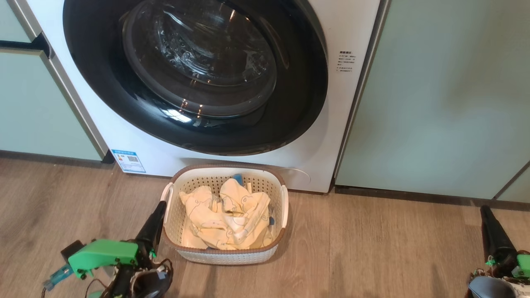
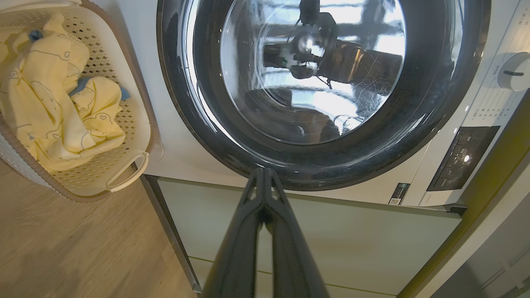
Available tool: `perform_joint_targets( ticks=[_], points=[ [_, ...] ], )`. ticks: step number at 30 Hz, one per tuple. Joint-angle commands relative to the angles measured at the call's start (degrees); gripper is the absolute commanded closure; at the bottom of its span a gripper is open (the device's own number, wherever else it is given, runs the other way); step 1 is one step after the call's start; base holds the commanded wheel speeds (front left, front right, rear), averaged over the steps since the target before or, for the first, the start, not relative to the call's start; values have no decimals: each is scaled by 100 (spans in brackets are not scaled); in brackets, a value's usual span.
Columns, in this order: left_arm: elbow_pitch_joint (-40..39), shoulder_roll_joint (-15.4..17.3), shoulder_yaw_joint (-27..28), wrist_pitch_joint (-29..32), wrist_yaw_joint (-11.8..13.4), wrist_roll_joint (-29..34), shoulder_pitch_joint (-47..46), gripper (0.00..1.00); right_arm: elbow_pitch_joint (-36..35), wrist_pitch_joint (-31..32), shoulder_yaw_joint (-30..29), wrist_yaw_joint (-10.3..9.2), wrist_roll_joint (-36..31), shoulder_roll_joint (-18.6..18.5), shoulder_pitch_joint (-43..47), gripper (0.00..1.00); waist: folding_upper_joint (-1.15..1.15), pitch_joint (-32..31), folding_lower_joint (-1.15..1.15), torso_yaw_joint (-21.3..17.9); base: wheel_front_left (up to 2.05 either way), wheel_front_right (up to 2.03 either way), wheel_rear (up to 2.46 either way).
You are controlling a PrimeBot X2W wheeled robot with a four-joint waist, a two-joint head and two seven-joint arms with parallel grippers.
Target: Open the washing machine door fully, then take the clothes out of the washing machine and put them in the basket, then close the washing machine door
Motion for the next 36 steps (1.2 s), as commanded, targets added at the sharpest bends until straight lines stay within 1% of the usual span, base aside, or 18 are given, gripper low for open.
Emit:
perform_joint_targets(
  ticks=[1,36],
  points=[
    [-158,52,174,36,-41,-29,-324,100,-184,69,97,-16,-42,-39,-317,100,0,0,0,0,0,0,0],
    [-158,52,173,36,-41,-30,-324,100,-183,95,64,-16,-70,-16,-320,100,0,0,0,0,0,0,0]
  ],
)
